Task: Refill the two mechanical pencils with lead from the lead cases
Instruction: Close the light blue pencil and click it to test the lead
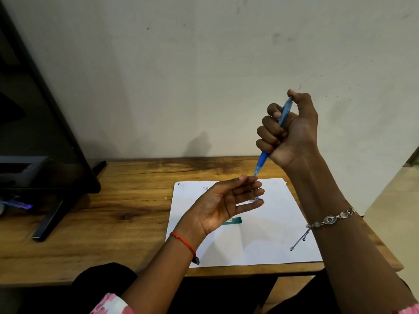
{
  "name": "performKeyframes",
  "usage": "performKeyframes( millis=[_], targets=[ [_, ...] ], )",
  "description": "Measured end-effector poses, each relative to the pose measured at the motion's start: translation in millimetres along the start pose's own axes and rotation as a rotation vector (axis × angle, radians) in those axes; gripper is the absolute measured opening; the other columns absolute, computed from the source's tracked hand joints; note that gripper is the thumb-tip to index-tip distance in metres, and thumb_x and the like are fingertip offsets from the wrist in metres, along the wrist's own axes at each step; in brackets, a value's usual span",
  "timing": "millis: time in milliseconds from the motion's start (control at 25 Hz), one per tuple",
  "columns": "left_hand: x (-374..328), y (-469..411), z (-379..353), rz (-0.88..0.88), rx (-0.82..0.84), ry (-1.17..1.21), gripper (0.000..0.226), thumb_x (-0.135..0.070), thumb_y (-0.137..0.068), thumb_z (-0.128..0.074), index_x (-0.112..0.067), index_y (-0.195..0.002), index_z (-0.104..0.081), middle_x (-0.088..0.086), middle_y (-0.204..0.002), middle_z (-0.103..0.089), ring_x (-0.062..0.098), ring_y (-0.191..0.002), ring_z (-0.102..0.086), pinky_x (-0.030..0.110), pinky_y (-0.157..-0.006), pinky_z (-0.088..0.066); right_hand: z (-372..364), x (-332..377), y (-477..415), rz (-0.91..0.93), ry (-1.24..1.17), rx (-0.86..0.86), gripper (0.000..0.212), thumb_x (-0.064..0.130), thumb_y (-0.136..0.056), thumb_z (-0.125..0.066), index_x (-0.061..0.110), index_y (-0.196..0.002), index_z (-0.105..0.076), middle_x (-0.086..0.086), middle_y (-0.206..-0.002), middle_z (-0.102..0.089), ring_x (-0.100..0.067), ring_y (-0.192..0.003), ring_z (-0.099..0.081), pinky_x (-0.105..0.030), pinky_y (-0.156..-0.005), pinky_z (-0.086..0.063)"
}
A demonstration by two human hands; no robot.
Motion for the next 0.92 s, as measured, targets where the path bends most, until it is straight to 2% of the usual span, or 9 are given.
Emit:
performKeyframes(
  millis=[120, 360, 920],
  targets=[
    [1.0, -0.3, 0.3, -0.001, 0.003, -0.003, 0.024, -0.013, -0.086, -0.051, -0.006, -0.081, -0.074, 0.007, -0.081, -0.074, 0.020, -0.078, -0.072, 0.035, -0.073, -0.060, 1.0, 0.8, 0.4, 0.014, -0.017, -0.016, 0.054, 0.052, -0.088, -0.031, 0.017, -0.047, -0.037, 0.007, -0.033, -0.020, -0.006, -0.031, -0.015, -0.016, -0.041, -0.010],
    [0.4, -0.2, 0.9, -0.018, -0.002, -0.048, 0.022, -0.013, -0.083, -0.053, -0.010, -0.084, -0.075, 0.004, -0.084, -0.074, 0.021, -0.081, -0.071, 0.035, -0.077, -0.058, 1.8, 0.9, 0.4, 0.025, -0.014, -0.026, 0.054, 0.052, -0.088, -0.031, 0.016, -0.049, -0.040, 0.007, -0.034, -0.021, -0.006, -0.031, -0.016, -0.017, -0.039, -0.011],
    [2.9, -3.7, 6.5, -0.012, -0.047, -0.088, 0.025, -0.015, -0.087, -0.053, -0.013, -0.078, -0.076, 0.002, -0.082, -0.075, 0.017, -0.079, -0.071, 0.032, -0.075, -0.059, 2.3, -4.3, -1.4, 0.018, 0.001, -0.054, 0.052, 0.049, -0.088, -0.031, 0.015, -0.050, -0.042, 0.007, -0.033, -0.020, -0.007, -0.031, -0.015, -0.015, -0.039, -0.012]
  ],
)
Point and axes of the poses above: each hand's wrist, its own y-axis away from the middle knuckle, its own z-axis out of the back of the hand, x = y × z, the point moved 2 cm from there along -y, towards the middle knuckle
